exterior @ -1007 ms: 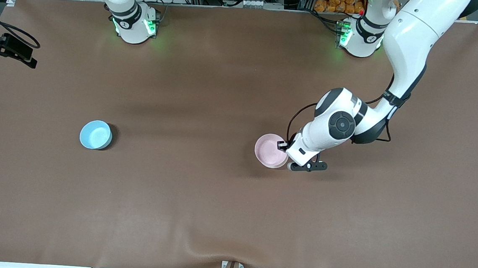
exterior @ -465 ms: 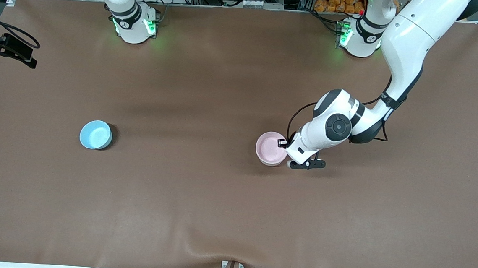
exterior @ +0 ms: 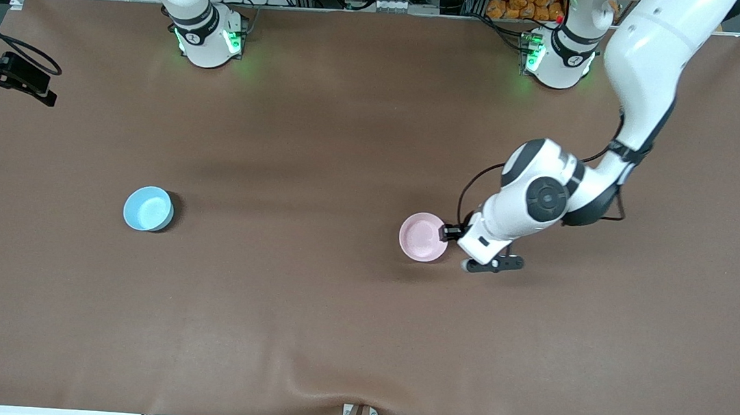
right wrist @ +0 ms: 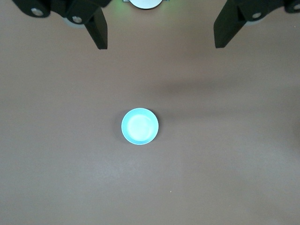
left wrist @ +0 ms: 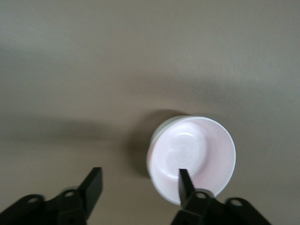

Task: Stack pink and blue bowls on white bowl
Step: 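Raise the left gripper away while the right gripper reaches the blue bowl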

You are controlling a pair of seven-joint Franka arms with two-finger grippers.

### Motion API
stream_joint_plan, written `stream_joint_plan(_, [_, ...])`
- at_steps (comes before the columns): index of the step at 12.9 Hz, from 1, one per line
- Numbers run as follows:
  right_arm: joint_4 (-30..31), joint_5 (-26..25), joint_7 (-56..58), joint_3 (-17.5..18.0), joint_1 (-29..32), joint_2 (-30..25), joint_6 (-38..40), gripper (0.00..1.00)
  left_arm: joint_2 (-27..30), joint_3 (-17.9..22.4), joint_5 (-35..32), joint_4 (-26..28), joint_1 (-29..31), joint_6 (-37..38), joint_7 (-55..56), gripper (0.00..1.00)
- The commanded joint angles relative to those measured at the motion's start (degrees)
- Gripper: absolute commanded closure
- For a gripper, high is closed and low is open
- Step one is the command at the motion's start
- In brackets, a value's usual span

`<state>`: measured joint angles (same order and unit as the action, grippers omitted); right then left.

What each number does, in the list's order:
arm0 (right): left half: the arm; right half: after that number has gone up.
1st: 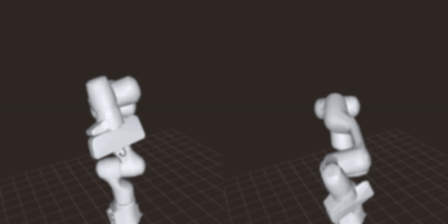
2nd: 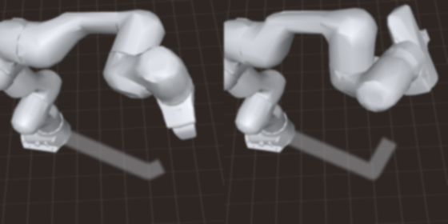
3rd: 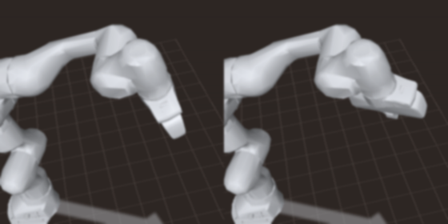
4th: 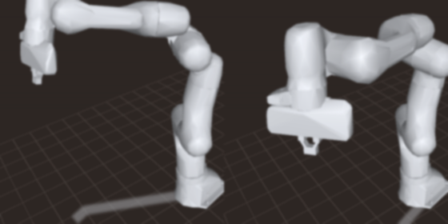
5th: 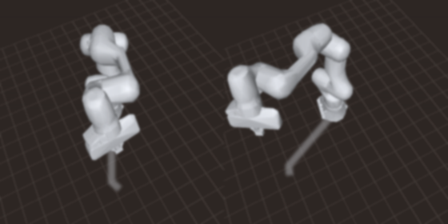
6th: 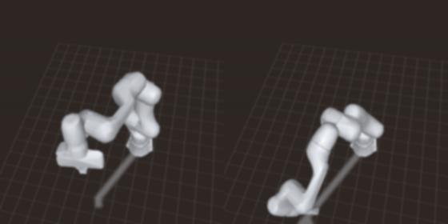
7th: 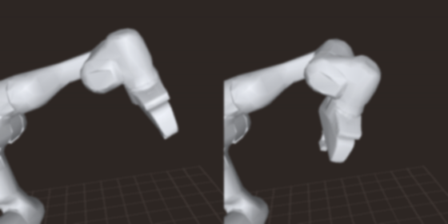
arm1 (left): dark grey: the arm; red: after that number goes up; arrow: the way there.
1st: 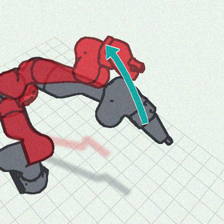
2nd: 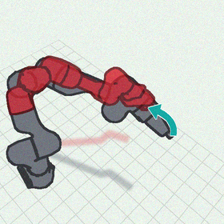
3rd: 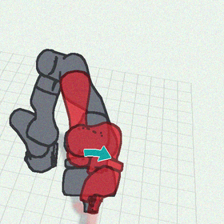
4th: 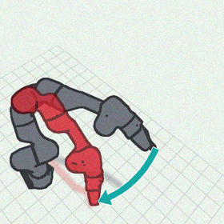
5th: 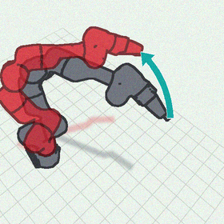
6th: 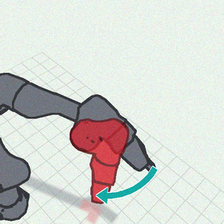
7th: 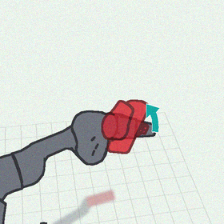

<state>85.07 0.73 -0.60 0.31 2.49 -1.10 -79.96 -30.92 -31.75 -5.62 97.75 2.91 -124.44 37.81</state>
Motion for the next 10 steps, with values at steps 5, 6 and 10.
stream_joint_plan(5, [2.6, 0.7, 7.4, 0.6, 7.4, 3.9, -1.8, 0.0, 9.7, -0.4, -1.4, -15.2, 9.1, 26.2, -2.5, 0.0])
stream_joint_plan(6, [5.4, 0.6, 7.5, 0.5, 7.8, 3.7, -4.2, 0.0, 11.0, -0.2, -1.4, -16.3, 10.1, 27.8, -5.3, 0.0])
stream_joint_plan(10, [21.7, 1.2, 7.5, -1.5, 9.5, 2.9, -20.6, 0.0, 17.3, -0.2, -0.4, -16.5, 15.3, 30.7, -9.2, 0.0])
